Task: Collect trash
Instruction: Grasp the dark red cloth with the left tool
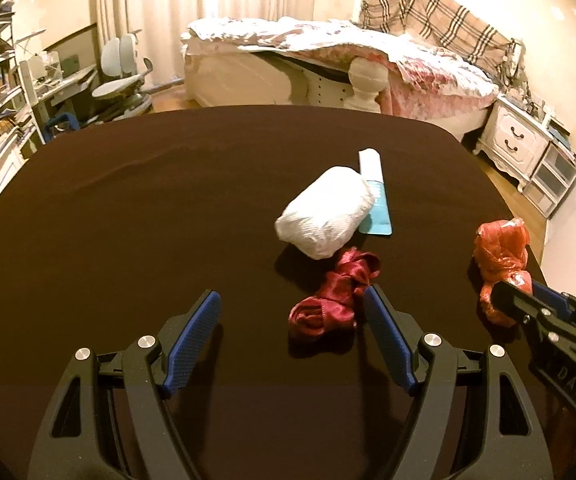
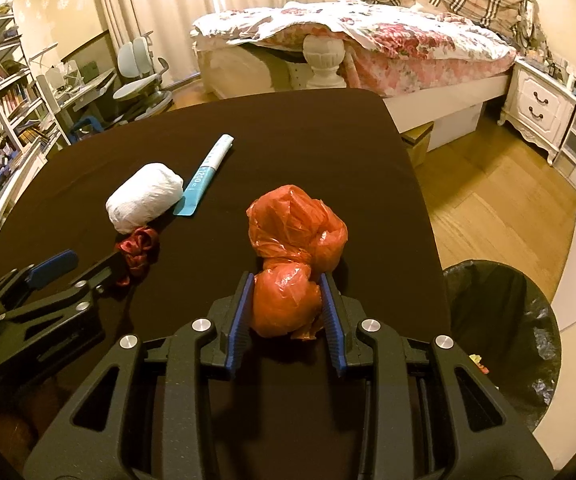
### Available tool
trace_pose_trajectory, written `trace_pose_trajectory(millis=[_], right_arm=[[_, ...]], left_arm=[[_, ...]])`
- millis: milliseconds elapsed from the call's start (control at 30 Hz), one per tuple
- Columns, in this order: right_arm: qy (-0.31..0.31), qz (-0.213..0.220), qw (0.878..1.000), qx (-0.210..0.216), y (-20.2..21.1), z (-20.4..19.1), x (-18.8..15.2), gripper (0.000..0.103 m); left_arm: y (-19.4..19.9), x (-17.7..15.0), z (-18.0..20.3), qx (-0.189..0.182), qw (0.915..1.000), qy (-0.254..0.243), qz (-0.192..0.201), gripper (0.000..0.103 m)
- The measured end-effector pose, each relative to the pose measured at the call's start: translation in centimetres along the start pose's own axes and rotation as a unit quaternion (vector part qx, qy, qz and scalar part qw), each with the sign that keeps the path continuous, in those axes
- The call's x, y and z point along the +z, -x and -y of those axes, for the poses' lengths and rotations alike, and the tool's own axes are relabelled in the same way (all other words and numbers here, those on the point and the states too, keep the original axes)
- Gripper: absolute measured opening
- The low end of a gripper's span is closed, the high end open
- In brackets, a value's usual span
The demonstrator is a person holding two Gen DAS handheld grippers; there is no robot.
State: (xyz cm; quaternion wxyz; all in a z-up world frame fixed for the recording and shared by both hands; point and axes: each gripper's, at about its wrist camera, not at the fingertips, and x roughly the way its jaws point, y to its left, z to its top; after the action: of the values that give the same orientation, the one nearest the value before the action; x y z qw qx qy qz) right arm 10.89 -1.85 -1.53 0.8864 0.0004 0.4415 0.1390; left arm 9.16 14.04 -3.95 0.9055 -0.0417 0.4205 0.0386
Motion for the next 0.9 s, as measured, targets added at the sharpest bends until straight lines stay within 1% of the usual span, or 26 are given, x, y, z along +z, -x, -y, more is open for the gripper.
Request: trace_pose_trajectory(millis=[33, 200, 233, 300, 367, 400, 500, 900], right_arm=[[0.000, 0.000, 1.000, 0.001, 0.0, 0.0, 0.0, 0.034], [-0.003, -0.001, 1.000, 0.008, -0.2, 0.2, -0.1, 0.034], [-0.003, -0.001, 1.000, 0.008, -0.2, 0.2, -0.2, 0.034], [-0.002, -0.001, 1.000, 0.008, -0.2, 0.1, -0.3, 0.034], [-0.002, 0.000, 1.000, 0.007, -0.2, 0.1, -0.3, 0.034], [-0.002, 0.000, 1.000, 0.007, -0.2, 0.1, -0.4, 0.034], [-0.002, 0.000, 1.000, 0.007, -0.1, 0.1, -0.4, 0.034], [0.000, 0.000, 1.000, 0.006, 0.1, -0.1, -0.6, 0.032]], left_arm=[[-0.1, 0.1, 0.1, -0.003, 1.0000, -0.002, -0.001, 0.073], [-0.1, -0.2, 0.6, -0.020, 0.9997, -0.014, -0.006, 0.062], [-0.1, -0.3, 0.7, -0.023, 0.9995, -0.018, -0.007, 0.056], [-0.2, -0.4, 1.0, -0.028, 0.9992, -0.026, -0.009, 0.051], [0.0, -0.6, 1.3, -0.032, 0.9988, -0.036, -0.006, 0.042], [0.1, -0.7, 1.5, -0.032, 0.9986, -0.041, -0.005, 0.041], [0.2, -0.9, 1.9, -0.041, 0.9978, -0.052, -0.004, 0.028], [1.3, -1.9, 1.6, -0.053, 0.9981, -0.030, -0.005, 0.027]])
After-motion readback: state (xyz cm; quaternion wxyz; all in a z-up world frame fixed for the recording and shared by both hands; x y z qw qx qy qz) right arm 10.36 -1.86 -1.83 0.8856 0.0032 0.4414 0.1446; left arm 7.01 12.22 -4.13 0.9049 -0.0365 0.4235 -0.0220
